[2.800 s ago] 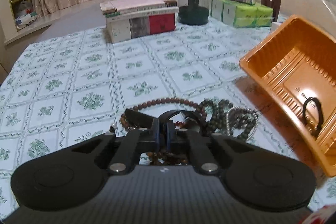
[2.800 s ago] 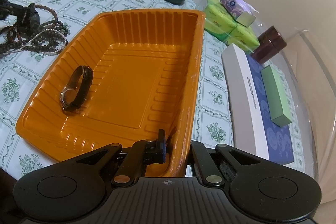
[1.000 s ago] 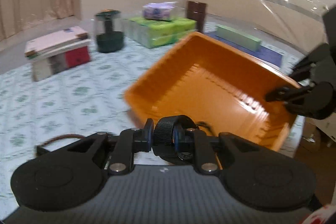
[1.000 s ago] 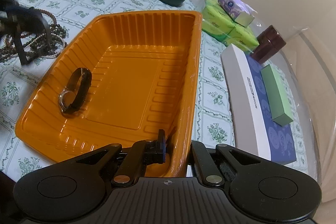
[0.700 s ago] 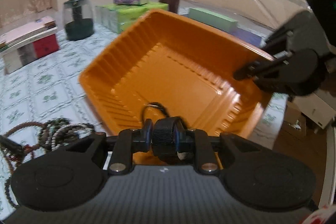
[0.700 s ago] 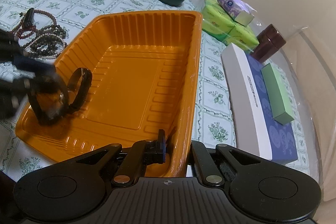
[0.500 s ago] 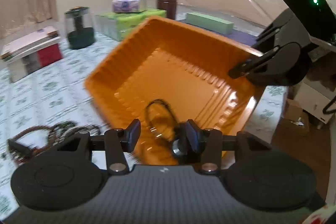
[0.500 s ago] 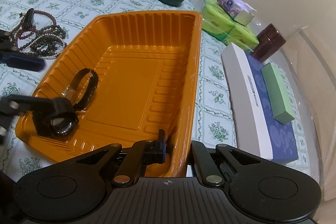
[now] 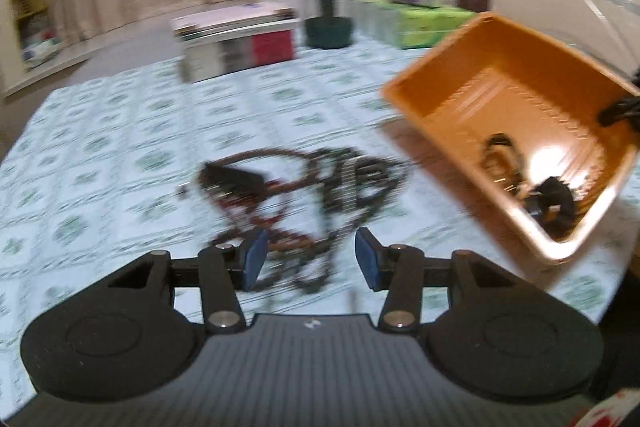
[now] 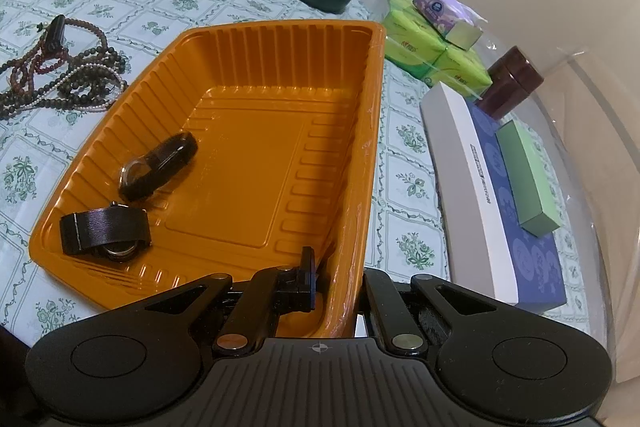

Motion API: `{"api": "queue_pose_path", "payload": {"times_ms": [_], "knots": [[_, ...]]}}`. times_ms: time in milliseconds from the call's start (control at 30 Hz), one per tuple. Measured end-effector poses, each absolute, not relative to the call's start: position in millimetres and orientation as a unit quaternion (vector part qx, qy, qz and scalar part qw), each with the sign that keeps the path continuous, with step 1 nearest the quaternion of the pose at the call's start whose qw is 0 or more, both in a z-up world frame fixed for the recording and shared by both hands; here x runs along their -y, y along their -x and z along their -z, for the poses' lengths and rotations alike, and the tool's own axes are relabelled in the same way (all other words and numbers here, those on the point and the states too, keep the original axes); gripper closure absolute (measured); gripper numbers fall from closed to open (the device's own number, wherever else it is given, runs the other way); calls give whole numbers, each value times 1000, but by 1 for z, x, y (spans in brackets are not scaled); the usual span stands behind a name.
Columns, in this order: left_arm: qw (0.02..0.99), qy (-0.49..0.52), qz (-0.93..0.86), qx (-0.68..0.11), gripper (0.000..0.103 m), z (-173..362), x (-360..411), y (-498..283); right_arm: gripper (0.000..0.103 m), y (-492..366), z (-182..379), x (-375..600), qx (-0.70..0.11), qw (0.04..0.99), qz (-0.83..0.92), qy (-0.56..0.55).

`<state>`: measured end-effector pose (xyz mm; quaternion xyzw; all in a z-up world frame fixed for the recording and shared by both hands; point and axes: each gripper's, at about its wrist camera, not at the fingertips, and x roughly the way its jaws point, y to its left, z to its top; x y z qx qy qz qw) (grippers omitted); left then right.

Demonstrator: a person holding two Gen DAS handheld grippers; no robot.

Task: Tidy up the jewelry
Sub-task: 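Grasp a brown bead bracelet from the pile with the left gripper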

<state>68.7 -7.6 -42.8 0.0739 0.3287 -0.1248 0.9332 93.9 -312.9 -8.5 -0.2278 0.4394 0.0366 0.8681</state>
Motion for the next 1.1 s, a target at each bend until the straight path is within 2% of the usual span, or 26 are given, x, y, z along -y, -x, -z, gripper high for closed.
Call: {"api": "queue_pose_path", "payload": {"times_ms": [233,367,400,467,700,800,967,1100], "knots": [[934,-71,105,-335,59,55,-10,-74,98,-93,8,312,-440,867,-35,231],[935,-20,92,-342,62,60,-15,-87,98,-93,8,312,-440,867,-36,231],[934,-11,87,-346,63,62,-16,-92,98,-93,8,312,-440,867,-36,231],[931,5,76,-356,73,68,-16,-101,98,-93,8,312,-440,867,-35,231],[921,65,61,-379,74,76,-24,-124,98,-94,8,312,-441,867,-36,231],[915,90,65,-387,81,75,-29,-128,98,-94,9,313,-440,867,-36,231],[904,147,58,-397,81,74,-43,-133,98,-94,9,313,-440,867,-36,231],[900,150,59,-406,83,77,-45,-137,98,-94,9,313,-441,867,-36,231]]}}
